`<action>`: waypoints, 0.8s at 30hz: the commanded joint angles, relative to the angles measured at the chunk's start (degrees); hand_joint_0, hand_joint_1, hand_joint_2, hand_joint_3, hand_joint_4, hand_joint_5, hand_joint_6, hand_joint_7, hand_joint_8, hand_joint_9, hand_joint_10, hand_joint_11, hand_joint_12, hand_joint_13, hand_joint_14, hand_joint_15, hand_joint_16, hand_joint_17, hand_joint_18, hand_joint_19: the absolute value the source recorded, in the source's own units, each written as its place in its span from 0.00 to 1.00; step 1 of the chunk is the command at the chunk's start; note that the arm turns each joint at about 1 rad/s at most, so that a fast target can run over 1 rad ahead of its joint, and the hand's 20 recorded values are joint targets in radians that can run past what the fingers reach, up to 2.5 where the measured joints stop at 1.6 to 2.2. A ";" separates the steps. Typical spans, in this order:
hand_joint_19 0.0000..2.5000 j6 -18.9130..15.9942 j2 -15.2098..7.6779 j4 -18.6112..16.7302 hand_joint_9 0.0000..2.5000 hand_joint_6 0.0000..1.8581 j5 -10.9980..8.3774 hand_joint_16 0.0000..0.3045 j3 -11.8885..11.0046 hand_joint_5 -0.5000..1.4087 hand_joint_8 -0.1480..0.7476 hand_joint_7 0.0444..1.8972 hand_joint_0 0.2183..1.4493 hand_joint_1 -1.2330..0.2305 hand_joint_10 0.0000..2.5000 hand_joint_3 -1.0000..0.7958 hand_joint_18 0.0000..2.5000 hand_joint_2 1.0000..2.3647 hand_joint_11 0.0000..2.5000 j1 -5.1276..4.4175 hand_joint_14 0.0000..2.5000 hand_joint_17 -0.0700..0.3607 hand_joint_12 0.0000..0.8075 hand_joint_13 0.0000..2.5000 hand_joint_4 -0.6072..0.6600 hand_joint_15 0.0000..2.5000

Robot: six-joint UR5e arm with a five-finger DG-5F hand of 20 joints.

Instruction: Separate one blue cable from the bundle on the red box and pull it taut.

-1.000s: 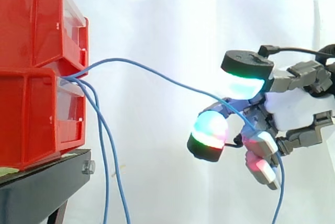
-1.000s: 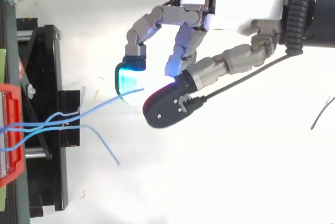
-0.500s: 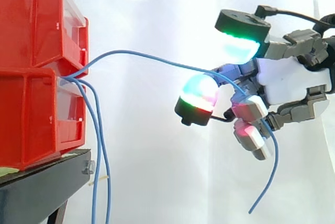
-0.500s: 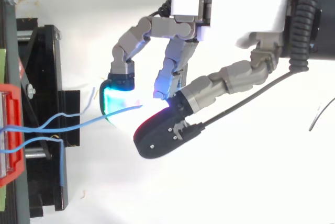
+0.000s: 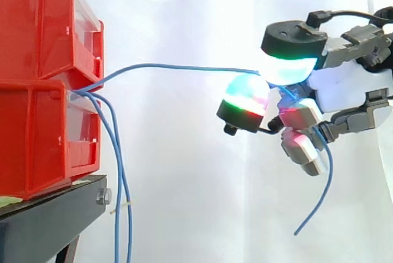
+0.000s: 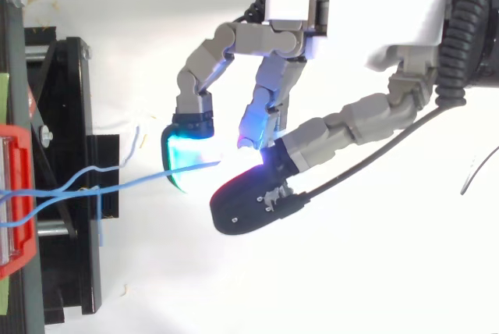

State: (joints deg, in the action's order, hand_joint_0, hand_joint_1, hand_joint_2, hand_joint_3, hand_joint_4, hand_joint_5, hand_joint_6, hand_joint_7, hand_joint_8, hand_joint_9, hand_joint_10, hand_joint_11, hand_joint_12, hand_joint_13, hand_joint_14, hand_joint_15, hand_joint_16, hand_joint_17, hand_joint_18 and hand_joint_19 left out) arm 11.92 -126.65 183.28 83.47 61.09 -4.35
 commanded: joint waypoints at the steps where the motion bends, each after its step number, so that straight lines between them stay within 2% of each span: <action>1: 0.22 0.03 0.18 0.23 0.49 0.50 -0.06 0.19 0.00 0.22 0.51 0.41 0.32 0.26 0.01 0.45 0.41 0.01 0.27 0.04 0.01 0.47 0.55 0.42 0.56 0.23; 6: 0.23 0.03 0.18 0.23 0.50 0.51 -0.06 0.19 -0.09 0.23 0.51 0.41 0.33 0.25 0.01 0.44 0.41 0.01 0.27 -0.05 0.01 0.47 0.55 0.42 0.56 0.23; 8: 0.23 0.03 0.27 0.23 0.50 0.50 -0.06 0.20 -0.09 0.23 0.50 0.39 0.29 0.30 0.01 0.39 0.41 0.01 0.27 -0.14 0.01 0.47 0.55 0.42 0.57 0.23; 9: 0.24 0.03 0.18 0.23 0.50 0.50 -0.06 0.19 0.00 0.23 0.50 0.39 0.26 0.35 0.01 0.35 0.40 0.01 0.27 -0.14 0.01 0.46 0.54 0.42 0.56 0.23; 11: 0.23 0.03 0.27 0.23 0.50 0.49 -0.06 0.20 -0.09 0.23 0.51 0.41 0.23 0.39 0.01 0.32 0.40 0.00 0.26 -0.22 0.01 0.48 0.56 0.42 0.56 0.23; 16: 0.24 0.12 0.27 0.59 0.51 0.48 -0.06 0.21 -1.23 0.23 0.51 0.42 0.22 0.45 0.01 0.30 0.41 0.00 0.26 -0.40 0.01 0.49 0.57 0.43 0.54 0.22; 17: 0.24 0.21 0.27 0.85 0.51 0.48 0.03 0.20 -1.76 0.23 0.51 0.43 0.23 0.45 0.01 0.30 0.40 0.00 0.26 -0.40 0.01 0.49 0.56 0.42 0.54 0.23; 19: 0.24 0.30 0.27 1.20 0.52 0.48 0.03 0.20 -2.11 0.23 0.51 0.45 0.28 0.39 0.01 0.37 0.41 0.01 0.27 -0.40 0.01 0.48 0.55 0.43 0.54 0.23; 24: 0.23 0.21 0.27 1.55 0.54 0.49 0.12 0.20 -2.20 0.24 0.52 0.45 0.31 0.29 0.01 0.44 0.43 0.01 0.27 -0.40 0.01 0.48 0.55 0.45 0.55 0.23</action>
State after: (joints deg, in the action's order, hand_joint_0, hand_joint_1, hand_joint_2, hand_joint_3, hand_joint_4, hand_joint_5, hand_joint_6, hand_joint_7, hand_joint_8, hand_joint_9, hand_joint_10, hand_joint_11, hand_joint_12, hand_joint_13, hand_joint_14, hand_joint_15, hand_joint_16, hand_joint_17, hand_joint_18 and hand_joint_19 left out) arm 12.15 -126.42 184.61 83.55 59.05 -4.73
